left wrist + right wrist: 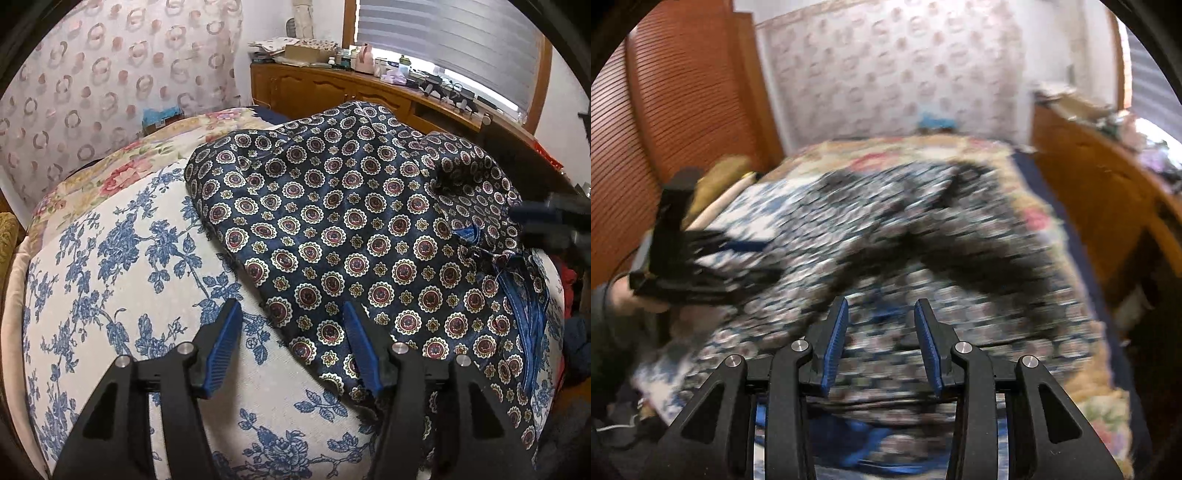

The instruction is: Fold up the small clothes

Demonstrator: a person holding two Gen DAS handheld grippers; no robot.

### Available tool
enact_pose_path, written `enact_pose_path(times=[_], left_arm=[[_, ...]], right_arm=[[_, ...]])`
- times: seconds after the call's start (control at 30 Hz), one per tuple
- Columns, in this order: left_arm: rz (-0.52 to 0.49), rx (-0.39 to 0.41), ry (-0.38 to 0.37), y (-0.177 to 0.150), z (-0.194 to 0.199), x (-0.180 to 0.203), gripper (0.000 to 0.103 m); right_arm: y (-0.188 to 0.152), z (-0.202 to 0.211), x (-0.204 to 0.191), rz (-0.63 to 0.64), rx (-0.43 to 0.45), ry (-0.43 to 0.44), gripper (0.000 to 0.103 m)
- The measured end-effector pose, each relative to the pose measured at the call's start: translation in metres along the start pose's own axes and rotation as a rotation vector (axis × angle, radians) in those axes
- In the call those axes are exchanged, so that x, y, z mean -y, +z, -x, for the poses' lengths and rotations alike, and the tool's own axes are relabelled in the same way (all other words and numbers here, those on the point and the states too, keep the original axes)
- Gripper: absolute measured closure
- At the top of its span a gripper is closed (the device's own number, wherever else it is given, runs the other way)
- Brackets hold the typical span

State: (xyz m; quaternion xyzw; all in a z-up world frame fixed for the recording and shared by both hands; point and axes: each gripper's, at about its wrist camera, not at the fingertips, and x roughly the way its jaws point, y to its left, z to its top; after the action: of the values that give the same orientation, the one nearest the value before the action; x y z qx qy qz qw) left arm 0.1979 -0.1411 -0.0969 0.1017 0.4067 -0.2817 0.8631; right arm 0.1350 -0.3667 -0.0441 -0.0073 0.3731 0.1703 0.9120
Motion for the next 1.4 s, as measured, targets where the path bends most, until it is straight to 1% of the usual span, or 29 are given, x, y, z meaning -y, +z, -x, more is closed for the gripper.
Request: enact_pose_path(times=[0.07, 0.13, 0.17, 0.23, 0.27, 0.33, 0.37, 0.43, 0.5, 0.57, 0.6, 0.67, 0.73, 0.8, 0.83, 0.9, 0.93, 1.03, 1.1, 1.17, 1.23, 1.33, 1.4], left_arm=[[0.007, 0.000, -0.002, 0.000, 0.001, -0.002, 0.046], [0.034, -0.006, -0.006, 0.000, 0.003, -0.005, 0.046], [0.046, 0.003, -0.015, -0.001, 0.005, -0.008, 0.046], [0.069, 0.055, -0.054, -0.002, 0.018, -0.011, 0.046], [0.074, 0.071, -0.060, -0.001, 0.022, -0.011, 0.046], [0.075, 0.103, -0.059, 0.001, 0.034, -0.010, 0.046], [0.073, 0.117, -0.050, 0.003, 0.040, -0.010, 0.046], [0.070, 0.146, -0.035, 0.007, 0.052, -0.008, 0.046], [0.071, 0.162, -0.038, 0.011, 0.059, -0.005, 0.046], [0.060, 0.171, -0.038, 0.013, 0.063, 0.000, 0.046], [0.052, 0.168, -0.038, 0.014, 0.062, 0.001, 0.046], [0.036, 0.158, -0.033, 0.017, 0.057, 0.005, 0.046], [0.039, 0.148, -0.031, 0.020, 0.051, 0.005, 0.046], [0.052, 0.137, -0.038, 0.022, 0.045, 0.002, 0.046], [0.056, 0.134, -0.037, 0.023, 0.043, 0.001, 0.046], [0.061, 0.123, -0.021, 0.026, 0.040, -0.002, 0.046], [0.062, 0.121, -0.016, 0.027, 0.039, -0.003, 0.046], [0.069, 0.113, 0.007, 0.031, 0.035, -0.008, 0.046], [0.077, 0.106, 0.021, 0.036, 0.029, -0.012, 0.046], [0.084, 0.096, 0.040, 0.040, 0.022, -0.016, 0.046], [0.092, 0.090, 0.050, 0.046, 0.014, -0.021, 0.046], [0.103, 0.078, 0.055, 0.052, 0.003, -0.025, 0.046], [0.106, 0.069, 0.059, 0.056, -0.005, -0.027, 0.046]], right_arm=[[-0.005, -0.014, -0.011, 0.004, -0.039, 0.039, 0.066], [-0.008, -0.024, -0.016, 0.014, -0.064, 0.053, 0.066], [-0.010, -0.028, -0.016, 0.013, -0.077, 0.060, 0.068], [-0.015, -0.037, -0.015, 0.008, -0.103, 0.070, 0.084], [-0.016, -0.038, -0.013, 0.010, -0.109, 0.076, 0.101], [-0.019, -0.024, -0.009, 0.007, -0.067, 0.086, 0.101], [-0.018, -0.016, -0.006, 0.004, -0.046, 0.078, 0.102], [-0.019, 0.011, 0.003, -0.002, 0.014, 0.024, 0.102], [-0.022, 0.042, 0.016, -0.022, 0.067, -0.030, 0.102], [-0.030, 0.072, 0.032, -0.045, 0.104, -0.092, 0.102], [-0.038, 0.086, 0.042, -0.063, 0.109, -0.133, 0.102], [-0.050, 0.094, 0.055, -0.082, 0.090, -0.193, 0.102], [-0.066, 0.088, 0.071, -0.114, 0.036, -0.250, 0.102], [-0.072, 0.080, 0.077, -0.131, 0.001, -0.254, 0.099], [-0.073, 0.079, 0.077, -0.130, 0.006, -0.255, 0.096], [-0.065, 0.075, 0.077, -0.124, 0.020, -0.251, 0.076], [-0.057, 0.074, 0.077, -0.112, 0.034, -0.237, 0.074], [-0.024, 0.067, 0.083, -0.055, 0.074, -0.208, 0.070], [0.005, 0.053, 0.088, -0.018, 0.087, -0.178, 0.068], [0.035, 0.031, 0.091, 0.015, 0.064, -0.132, 0.068], [0.065, -0.001, 0.099, 0.053, 0.019, -0.087, 0.068], [0.093, -0.045, 0.110, 0.069, -0.051, -0.017, 0.068], [0.105, -0.071, 0.113, 0.078, -0.090, 0.021, 0.068]])
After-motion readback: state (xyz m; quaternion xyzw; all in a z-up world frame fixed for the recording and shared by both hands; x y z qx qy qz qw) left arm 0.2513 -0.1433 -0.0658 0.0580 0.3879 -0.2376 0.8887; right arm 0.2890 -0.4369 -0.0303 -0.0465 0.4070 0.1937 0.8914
